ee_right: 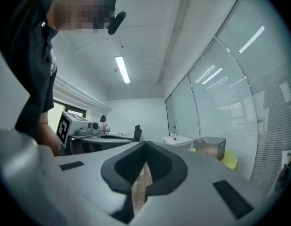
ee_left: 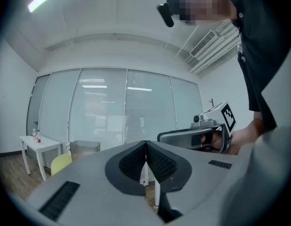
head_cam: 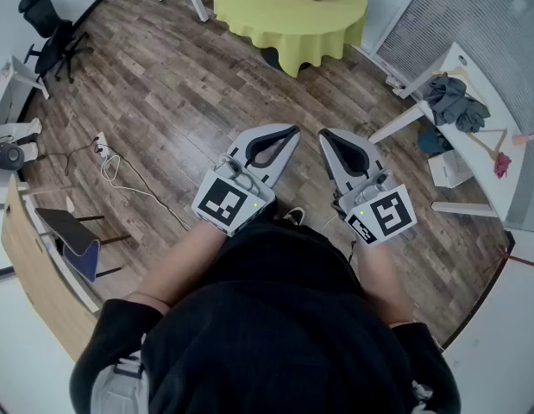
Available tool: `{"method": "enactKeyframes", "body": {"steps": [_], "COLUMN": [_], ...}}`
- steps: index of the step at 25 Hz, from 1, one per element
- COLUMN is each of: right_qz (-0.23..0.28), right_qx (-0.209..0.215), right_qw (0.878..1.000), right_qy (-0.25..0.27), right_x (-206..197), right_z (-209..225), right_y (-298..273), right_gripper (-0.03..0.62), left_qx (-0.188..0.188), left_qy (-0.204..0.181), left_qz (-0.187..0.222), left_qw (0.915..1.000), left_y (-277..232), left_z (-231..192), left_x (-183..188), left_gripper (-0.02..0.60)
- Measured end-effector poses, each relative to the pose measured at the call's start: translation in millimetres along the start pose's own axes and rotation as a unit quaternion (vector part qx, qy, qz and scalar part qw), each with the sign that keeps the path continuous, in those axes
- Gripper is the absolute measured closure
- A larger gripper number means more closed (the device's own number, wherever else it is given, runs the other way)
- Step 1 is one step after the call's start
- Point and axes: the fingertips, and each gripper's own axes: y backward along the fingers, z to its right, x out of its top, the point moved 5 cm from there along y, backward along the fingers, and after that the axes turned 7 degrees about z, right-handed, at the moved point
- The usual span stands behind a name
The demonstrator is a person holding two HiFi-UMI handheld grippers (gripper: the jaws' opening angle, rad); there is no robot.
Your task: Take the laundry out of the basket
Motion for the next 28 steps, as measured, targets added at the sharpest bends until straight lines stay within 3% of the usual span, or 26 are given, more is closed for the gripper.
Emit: {"method": "enactKeyframes", "body": {"steps": [19, 28], "right_qz": [-0.011, -0.018], "right_qx": [-0.01, -0.016], "right_qw": [1.0, 1.0], "right_qy": [0.002, 0.006], "right_x": [-2, -4], "right_z": [12, 29], "right_y": [8, -29], "right_gripper": [0.569, 0.569], "left_qx": [-0.006, -0.009], "left_qy": [-0.009, 0.006], "left_qz": [-0.019, -0.008], "left_qw": [0.9998, 0.9999], "left_y": [-13, -25], "left_z": [9, -30], "left_x": [3, 1], "left_gripper": [0.571, 0.571]}}
